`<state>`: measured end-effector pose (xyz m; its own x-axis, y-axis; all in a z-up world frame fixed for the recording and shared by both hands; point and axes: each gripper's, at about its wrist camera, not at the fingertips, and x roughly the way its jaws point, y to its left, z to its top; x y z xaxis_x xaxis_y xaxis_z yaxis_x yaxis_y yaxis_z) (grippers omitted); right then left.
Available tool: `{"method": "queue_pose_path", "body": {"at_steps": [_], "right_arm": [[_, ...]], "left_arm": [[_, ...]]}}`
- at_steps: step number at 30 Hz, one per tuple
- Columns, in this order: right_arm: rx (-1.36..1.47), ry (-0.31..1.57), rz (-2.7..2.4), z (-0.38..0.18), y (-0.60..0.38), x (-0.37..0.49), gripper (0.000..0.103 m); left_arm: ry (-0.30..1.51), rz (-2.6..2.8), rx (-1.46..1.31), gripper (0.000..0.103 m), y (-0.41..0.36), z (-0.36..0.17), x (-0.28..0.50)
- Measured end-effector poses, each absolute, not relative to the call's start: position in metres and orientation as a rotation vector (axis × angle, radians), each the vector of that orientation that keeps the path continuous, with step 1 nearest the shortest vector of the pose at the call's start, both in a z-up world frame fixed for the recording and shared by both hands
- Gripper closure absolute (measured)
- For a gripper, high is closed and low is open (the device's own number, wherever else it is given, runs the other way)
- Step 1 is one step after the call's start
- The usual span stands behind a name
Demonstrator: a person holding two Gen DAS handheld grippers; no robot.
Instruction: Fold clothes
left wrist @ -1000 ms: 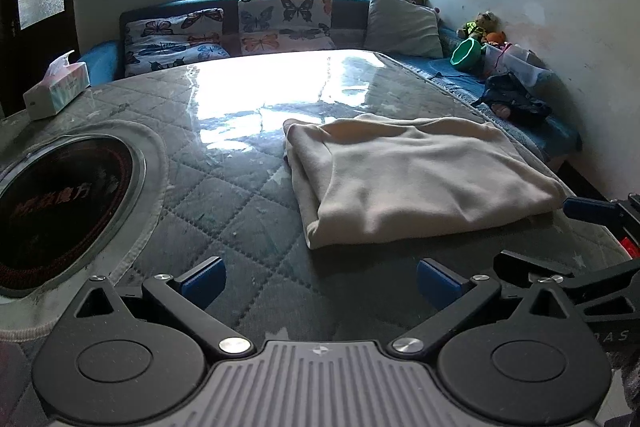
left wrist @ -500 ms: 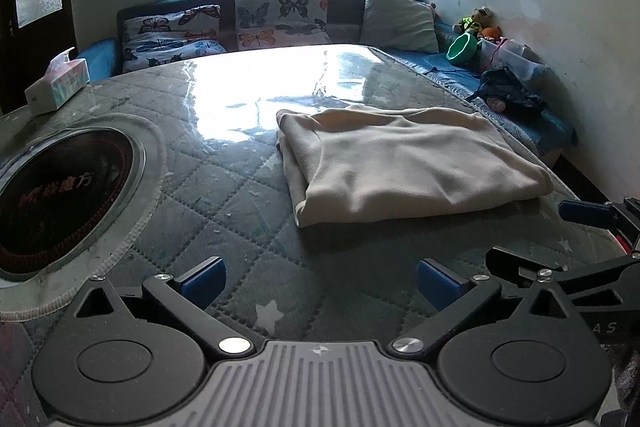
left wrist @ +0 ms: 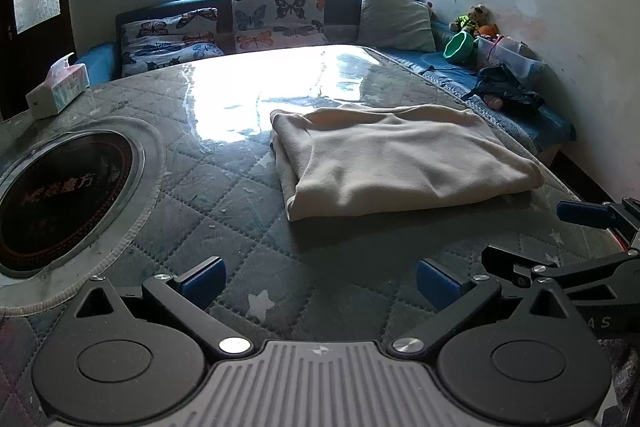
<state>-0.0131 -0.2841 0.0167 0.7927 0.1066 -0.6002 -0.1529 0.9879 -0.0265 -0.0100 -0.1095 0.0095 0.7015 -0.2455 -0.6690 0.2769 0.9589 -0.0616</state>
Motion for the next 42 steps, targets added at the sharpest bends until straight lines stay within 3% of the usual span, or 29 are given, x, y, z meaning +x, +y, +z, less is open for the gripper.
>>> {"method": "queue_pose_path", "body": {"at_steps": [42], "right_arm": [[-0.066,0.644,0.126,0.016,-0.282,-0.021,0.0]], "left_arm": [[0.75,-0.293,0.038,0.0,-0.109,0.008,-0.019]]}}
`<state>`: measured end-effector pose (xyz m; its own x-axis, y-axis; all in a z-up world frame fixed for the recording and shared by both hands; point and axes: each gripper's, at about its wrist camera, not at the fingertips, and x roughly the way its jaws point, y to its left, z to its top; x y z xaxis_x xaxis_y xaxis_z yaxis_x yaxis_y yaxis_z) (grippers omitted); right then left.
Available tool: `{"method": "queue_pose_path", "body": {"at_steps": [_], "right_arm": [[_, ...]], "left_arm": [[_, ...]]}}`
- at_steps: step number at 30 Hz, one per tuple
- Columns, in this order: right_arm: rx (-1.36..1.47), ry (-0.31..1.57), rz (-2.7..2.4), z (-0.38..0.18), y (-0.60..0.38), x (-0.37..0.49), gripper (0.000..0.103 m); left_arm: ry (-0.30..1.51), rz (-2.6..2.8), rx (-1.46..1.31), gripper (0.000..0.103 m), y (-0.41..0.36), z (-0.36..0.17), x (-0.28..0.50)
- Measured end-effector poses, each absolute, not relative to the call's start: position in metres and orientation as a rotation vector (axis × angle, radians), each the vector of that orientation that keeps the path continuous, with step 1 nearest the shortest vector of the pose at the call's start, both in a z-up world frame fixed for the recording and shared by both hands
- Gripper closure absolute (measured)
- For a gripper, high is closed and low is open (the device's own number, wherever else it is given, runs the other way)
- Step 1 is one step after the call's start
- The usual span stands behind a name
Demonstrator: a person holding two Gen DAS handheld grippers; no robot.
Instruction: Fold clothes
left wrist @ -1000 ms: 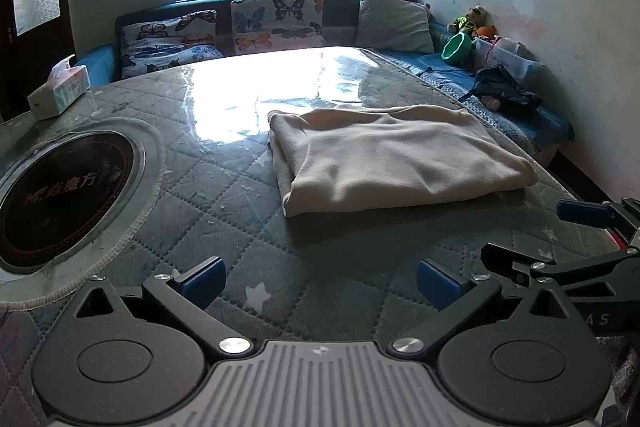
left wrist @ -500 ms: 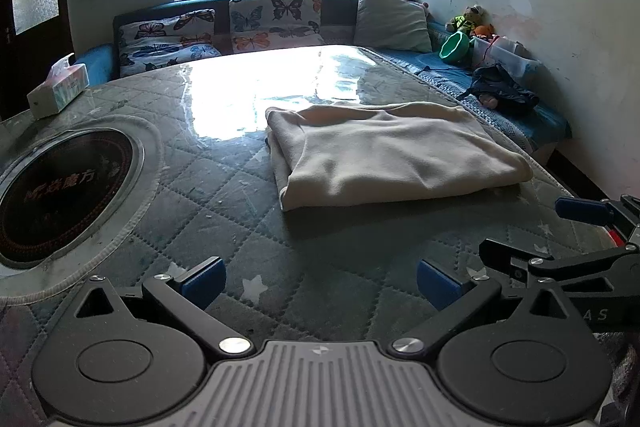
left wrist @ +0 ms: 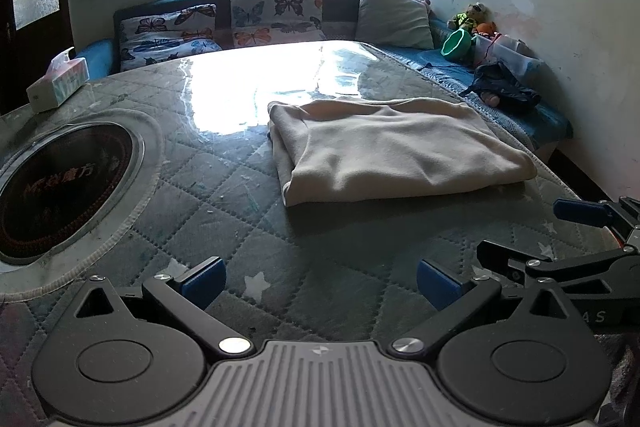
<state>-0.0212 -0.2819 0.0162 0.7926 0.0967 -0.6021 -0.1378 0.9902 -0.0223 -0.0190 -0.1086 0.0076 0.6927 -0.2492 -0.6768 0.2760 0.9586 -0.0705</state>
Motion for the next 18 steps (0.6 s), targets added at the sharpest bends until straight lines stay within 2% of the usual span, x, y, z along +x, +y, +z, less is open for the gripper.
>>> {"method": "queue_pose_path", "body": {"at_steps": [18], "right_arm": [[-0.056,0.654,0.133,0.0123,-0.2813,-0.0182,0.0]], "left_arm": [[0.749,-0.284,0.04,0.0,-0.1085,0.0064,-0.0154]]}}
